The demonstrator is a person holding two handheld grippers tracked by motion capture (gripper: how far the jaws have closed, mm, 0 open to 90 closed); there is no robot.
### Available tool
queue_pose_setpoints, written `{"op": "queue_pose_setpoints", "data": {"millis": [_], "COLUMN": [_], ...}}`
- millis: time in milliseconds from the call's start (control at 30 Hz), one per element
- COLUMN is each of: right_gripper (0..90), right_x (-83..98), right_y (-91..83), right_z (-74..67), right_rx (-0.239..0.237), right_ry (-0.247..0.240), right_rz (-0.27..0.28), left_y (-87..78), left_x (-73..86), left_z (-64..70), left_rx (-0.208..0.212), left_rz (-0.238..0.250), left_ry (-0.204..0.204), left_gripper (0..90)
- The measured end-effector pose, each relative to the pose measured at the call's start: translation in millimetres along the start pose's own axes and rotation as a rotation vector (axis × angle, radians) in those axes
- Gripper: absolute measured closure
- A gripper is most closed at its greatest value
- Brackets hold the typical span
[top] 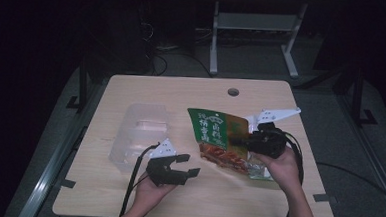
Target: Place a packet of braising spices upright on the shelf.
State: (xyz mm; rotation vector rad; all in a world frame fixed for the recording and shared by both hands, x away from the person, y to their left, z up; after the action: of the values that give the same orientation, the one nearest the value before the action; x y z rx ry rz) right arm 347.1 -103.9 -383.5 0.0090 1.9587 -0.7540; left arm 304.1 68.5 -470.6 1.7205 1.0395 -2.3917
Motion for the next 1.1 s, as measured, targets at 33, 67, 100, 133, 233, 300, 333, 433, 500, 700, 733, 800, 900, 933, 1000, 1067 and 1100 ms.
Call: {"op": "queue_pose_setpoints", "data": {"millis": [33, 67, 100, 133, 233, 300, 333, 433, 500, 700, 733, 800, 900, 933, 1000, 1067, 1100], "right_gripper": [89.7, 89.7, 89.7, 89.7, 89.7, 89.7, 89.7, 89.7, 89.7, 89.7, 89.7, 89.7, 89.7, 89.7, 89.7, 89.7, 89.7], "right_x": [-2.8, -5.6, -8.2, -13.7, -18.8, -23.5, -26.0, -34.6, -40.7, -56.3, -58.5, -62.1, -65.1, -66.2, -68.4, -72.6, -72.6], "right_y": [-0.4, -0.2, 0.2, 2.4, 5.4, 9.0, 10.6, 14.4, 15.8, 16.6, 16.7, 17.5, 20.3, 21.5, 22.8, 24.7, 24.7], "right_z": [-0.1, -0.1, -0.5, -1.6, -2.2, -2.2, -2.1, -3.0, -5.0, -5.9, -6.2, -6.2, -5.9, -5.7, -6.0, -5.9, -5.9], "right_rx": [0.001, -0.001, -0.005, 0.004, 0.021, 0.031, 0.035, 0.039, 0.038, 0.042, 0.039, 0.037, 0.028, 0.028, 0.027, 0.022, 0.022], "right_ry": [0.002, 0.002, 0.003, 0.003, -0.009, -0.009, -0.010, -0.015, -0.023, -0.042, -0.037, -0.041, -0.033, -0.037, -0.041, -0.038, -0.038], "right_rz": [0.003, 0.007, 0.007, 0.007, -0.002, -0.011, -0.016, -0.025, -0.029, -0.023, -0.021, -0.016, -0.028, -0.030, -0.035, -0.034, -0.034], "left_y": [-1.3, -2.4, -3.5, -4.3, -6.8, -9.4, -10.1, -11.3, -11.3, -10.8, -10.8, -10.3, -8.8, -8.1, -8.5, -7.9, -7.4], "left_x": [2.5, 4.6, 6.8, 8.9, 10.1, 8.7, 7.8, 9.2, 10.6, 10.7, 10.9, 11.4, 11.8, 11.7, 12.9, 13.7, 13.9], "left_z": [1.2, 3.8, 5.5, 7.4, 13.6, 16.8, 18.3, 19.5, 19.8, 19.9, 19.5, 19.3, 20.2, 21.2, 21.8, 22.6, 22.8], "left_rx": [0.002, 0.006, 0.001, -0.006, -0.004, 0.001, 0.003, 0.010, 0.015, 0.019, 0.017, 0.017, 0.016, 0.019, 0.023, 0.028, 0.029], "left_rz": [0.001, 0.004, 0.001, -0.004, -0.008, -0.002, 0.005, -0.010, -0.012, -0.005, -0.006, -0.008, -0.017, -0.013, -0.025, -0.023, -0.023], "left_ry": [0.009, 0.008, 0.025, 0.041, 0.082, 0.098, 0.099, 0.119, 0.120, 0.121, 0.121, 0.117, 0.130, 0.129, 0.140, 0.137, 0.137], "left_gripper": [34.0, 33.3, 32.7, 30.7, 29.5, 29.1, 28.6, 27.7, 26.7, 26.0, 26.0, 25.9, 25.7, 25.6, 25.6, 25.5, 25.5]}}
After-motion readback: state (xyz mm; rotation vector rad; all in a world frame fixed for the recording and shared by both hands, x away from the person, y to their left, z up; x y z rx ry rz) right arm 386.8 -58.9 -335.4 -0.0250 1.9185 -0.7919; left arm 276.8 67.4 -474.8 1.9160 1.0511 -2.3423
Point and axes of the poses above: each handheld gripper's, and its own axes: y roughly forward along the jaws, x roughly out of its underside, z roughly to its right, the point moved 9 cm from there along y, roughly forward along the jaws, and after that the axes turned 3 degrees about y, right-handed, at the moved point
